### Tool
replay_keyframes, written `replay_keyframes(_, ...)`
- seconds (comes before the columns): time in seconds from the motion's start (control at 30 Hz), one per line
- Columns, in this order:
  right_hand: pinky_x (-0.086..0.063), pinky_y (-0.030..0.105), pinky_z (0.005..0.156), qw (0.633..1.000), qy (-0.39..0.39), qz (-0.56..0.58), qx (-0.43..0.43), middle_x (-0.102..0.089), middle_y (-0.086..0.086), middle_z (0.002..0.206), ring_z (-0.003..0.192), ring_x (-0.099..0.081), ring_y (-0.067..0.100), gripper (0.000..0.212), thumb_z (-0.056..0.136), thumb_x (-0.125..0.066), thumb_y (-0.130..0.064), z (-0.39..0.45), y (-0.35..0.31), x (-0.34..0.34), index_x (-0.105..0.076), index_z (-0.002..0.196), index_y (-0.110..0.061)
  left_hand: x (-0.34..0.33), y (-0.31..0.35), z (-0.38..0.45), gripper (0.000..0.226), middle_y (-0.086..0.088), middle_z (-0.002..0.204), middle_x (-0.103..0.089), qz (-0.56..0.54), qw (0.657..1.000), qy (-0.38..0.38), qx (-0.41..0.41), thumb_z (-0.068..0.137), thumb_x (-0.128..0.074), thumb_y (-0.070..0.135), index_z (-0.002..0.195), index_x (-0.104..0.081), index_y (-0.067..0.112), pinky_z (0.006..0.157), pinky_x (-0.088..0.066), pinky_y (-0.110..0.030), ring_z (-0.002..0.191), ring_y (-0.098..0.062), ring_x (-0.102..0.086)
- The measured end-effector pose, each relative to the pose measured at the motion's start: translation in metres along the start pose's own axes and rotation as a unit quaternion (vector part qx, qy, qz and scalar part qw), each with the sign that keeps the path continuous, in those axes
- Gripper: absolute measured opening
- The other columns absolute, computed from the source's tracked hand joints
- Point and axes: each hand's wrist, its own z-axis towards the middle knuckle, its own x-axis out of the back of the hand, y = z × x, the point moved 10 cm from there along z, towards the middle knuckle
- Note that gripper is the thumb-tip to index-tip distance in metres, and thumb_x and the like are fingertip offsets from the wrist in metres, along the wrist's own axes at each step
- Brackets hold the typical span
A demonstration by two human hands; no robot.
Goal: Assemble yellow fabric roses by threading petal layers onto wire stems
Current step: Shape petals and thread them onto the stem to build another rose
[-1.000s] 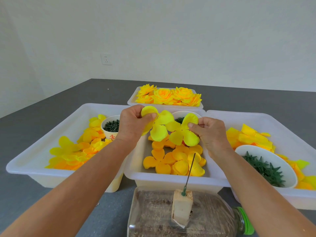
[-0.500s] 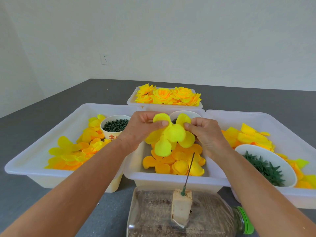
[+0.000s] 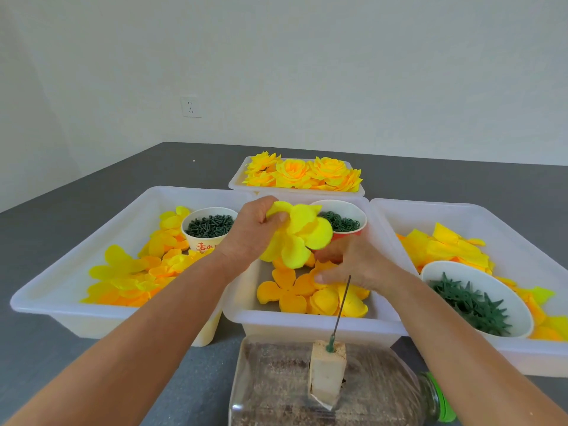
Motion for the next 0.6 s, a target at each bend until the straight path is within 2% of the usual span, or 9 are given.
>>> replay_keyframes(0.1,-0.047,0.039,0.097,0.996,-0.054,-0.066,-0.020,-0.061,0.006,0.120,0.111,-0.057,0.023,0.057,0.071,-0.081,-0.019,-0.002,0.004,-0.013,-0.059,0.123,-0.010,-0.016,-0.001,-0.004,0.008,0.000,0.077,-0.052,0.022,0.997,-0.067,0.005,0.094,-0.051,0.006,0.093,-0.059,0.006,0.065,-0.037,-0.024,0.074,-0.012,-0.045)
replay_keyframes(0.17,-0.048,0.032,0.090,0.995,-0.055,-0.080,-0.014,-0.063,0.003,0.108,0.100,-0.058,0.020,0.037,0.075,-0.077,-0.014,0.000,0.001,-0.013,-0.064,0.109,-0.010,-0.023,-0.002,-0.007,0.011,0.001,0.071,-0.052,0.002,0.994,-0.105,0.011,0.093,-0.053,0.006,0.085,-0.061,0.006,0.064,-0.036,-0.023,0.069,-0.009,-0.045)
replay_keyframes(0.23,-0.043,0.025,0.075,0.991,-0.037,-0.128,-0.022,-0.056,0.002,0.093,0.088,-0.054,0.018,0.014,0.078,-0.071,-0.009,0.002,0.001,-0.008,-0.061,0.085,-0.016,-0.028,-0.002,-0.009,0.014,0.000,0.069,-0.054,-0.004,0.991,-0.134,0.018,0.091,-0.056,0.005,0.078,-0.062,0.006,0.064,-0.038,-0.022,0.068,-0.009,-0.047)
replay_keyframes(0.33,-0.041,0.026,0.069,0.987,-0.013,-0.158,-0.028,-0.054,0.005,0.086,0.084,-0.054,0.021,0.025,0.077,-0.069,-0.009,0.002,0.002,-0.003,-0.050,0.066,-0.022,-0.035,-0.002,-0.013,0.012,-0.001,0.073,-0.064,-0.027,0.985,-0.166,0.032,0.088,-0.061,0.003,0.079,-0.066,0.010,0.067,-0.046,-0.023,0.070,-0.009,-0.057)
replay_keyframes(0.4,-0.043,0.029,0.068,0.988,-0.004,-0.156,-0.014,-0.059,0.007,0.084,0.086,-0.059,0.027,0.033,0.080,-0.063,-0.008,-0.001,-0.001,-0.002,-0.048,0.058,-0.027,-0.037,-0.002,-0.014,0.018,0.009,0.064,-0.065,-0.042,0.984,-0.170,0.037,0.086,-0.063,0.002,0.073,-0.065,0.014,0.060,-0.047,-0.019,0.061,-0.001,-0.059)
replay_keyframes(0.5,-0.046,0.031,0.075,0.992,0.006,-0.127,-0.009,-0.063,0.006,0.087,0.095,-0.060,0.029,0.022,0.082,-0.062,-0.009,-0.002,-0.004,0.002,-0.061,0.066,-0.024,-0.038,-0.002,-0.014,0.019,0.006,0.063,-0.063,-0.042,0.984,-0.169,0.044,0.085,-0.064,0.002,0.070,-0.063,0.014,0.056,-0.047,-0.016,0.058,-0.001,-0.057)
replay_keyframes(0.53,-0.045,0.030,0.078,0.993,0.009,-0.119,-0.013,-0.063,0.006,0.092,0.099,-0.060,0.028,0.014,0.082,-0.063,-0.009,-0.001,-0.003,0.003,-0.066,0.077,-0.021,-0.038,-0.002,-0.014,0.017,0.003,0.065,-0.062,-0.033,0.984,-0.169,0.045,0.085,-0.065,0.004,0.071,-0.063,0.013,0.056,-0.047,-0.016,0.058,-0.003,-0.055)
replay_keyframes(0.6,-0.045,0.027,0.083,0.991,0.005,-0.129,-0.029,-0.064,0.003,0.104,0.102,-0.058,0.023,0.022,0.080,-0.068,-0.014,0.000,0.000,0.002,-0.069,0.102,-0.019,-0.038,-0.004,-0.014,0.013,0.000,0.065,-0.062,-0.020,0.984,-0.172,0.050,0.086,-0.065,0.007,0.074,-0.064,0.010,0.054,-0.046,-0.016,0.056,-0.003,-0.055)
